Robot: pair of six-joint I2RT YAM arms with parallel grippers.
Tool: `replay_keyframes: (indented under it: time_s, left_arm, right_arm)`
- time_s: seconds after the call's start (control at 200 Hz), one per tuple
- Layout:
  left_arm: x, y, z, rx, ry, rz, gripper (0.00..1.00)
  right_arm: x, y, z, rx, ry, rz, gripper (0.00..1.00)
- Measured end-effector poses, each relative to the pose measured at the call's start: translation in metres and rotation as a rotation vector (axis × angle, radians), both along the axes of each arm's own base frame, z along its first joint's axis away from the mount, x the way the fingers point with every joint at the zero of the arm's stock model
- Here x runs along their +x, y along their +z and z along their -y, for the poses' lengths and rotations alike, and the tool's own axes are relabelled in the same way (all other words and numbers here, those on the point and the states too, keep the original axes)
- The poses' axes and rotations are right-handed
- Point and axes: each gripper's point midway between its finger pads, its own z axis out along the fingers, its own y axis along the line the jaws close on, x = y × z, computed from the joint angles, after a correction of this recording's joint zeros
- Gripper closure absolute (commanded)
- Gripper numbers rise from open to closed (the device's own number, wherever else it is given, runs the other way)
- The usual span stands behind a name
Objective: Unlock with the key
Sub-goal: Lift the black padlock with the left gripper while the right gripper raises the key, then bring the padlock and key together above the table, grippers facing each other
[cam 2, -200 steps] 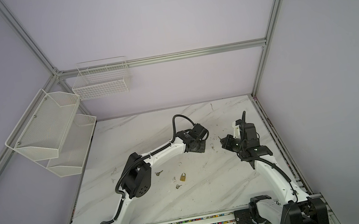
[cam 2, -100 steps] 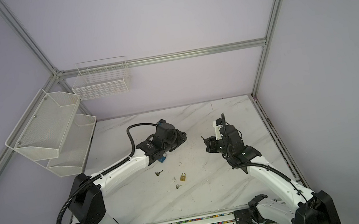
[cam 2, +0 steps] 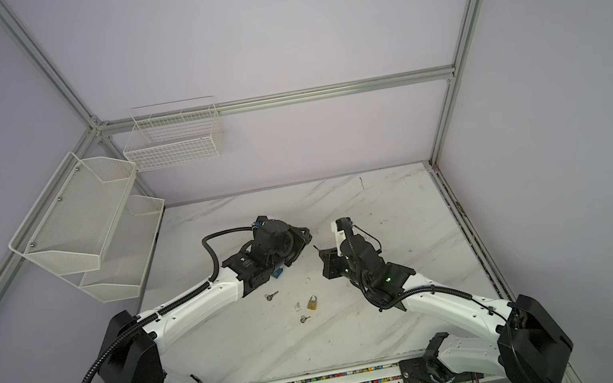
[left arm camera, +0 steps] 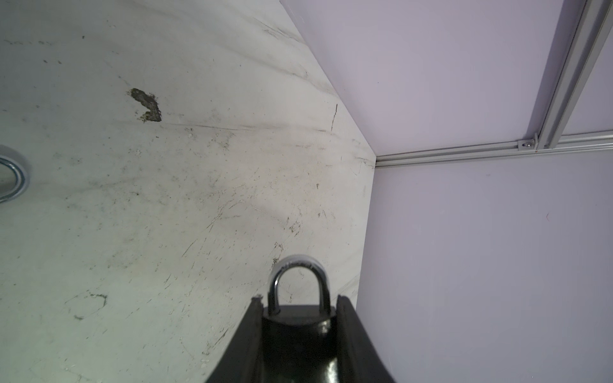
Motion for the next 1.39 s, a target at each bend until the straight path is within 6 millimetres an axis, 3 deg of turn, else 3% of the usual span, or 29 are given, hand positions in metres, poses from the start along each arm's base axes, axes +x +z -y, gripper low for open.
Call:
replay_keyframes:
  time_s: [0.175, 0.615, 1.005, 1.395]
  left_arm:
    - [-0.001, 0.003, -0.007, -0.012, 0.034, 0.002, 0.98]
    - [0.001, 0.002, -0.011, -0.011, 0.064, 0.002, 0.98]
    - [0.001, 0.002, -0.011, -0.010, 0.064, 0.002, 1.00]
    - [-0.002, 0.007, -0.022, 0.019, 0.097, 0.010, 1.00]
  right_arm:
    - [-0.001, -0.009, -0.010, -0.023, 0.004, 0.002, 1.00]
    - [0.009, 0.009, -0.013, 0.028, -0.026, 0.069, 1.00]
    - [0.015, 0.000, -0.020, 0.023, -0.028, 0.054, 1.00]
    - [0.018, 0.015, -0.025, 0.048, -0.030, 0.076, 1.00]
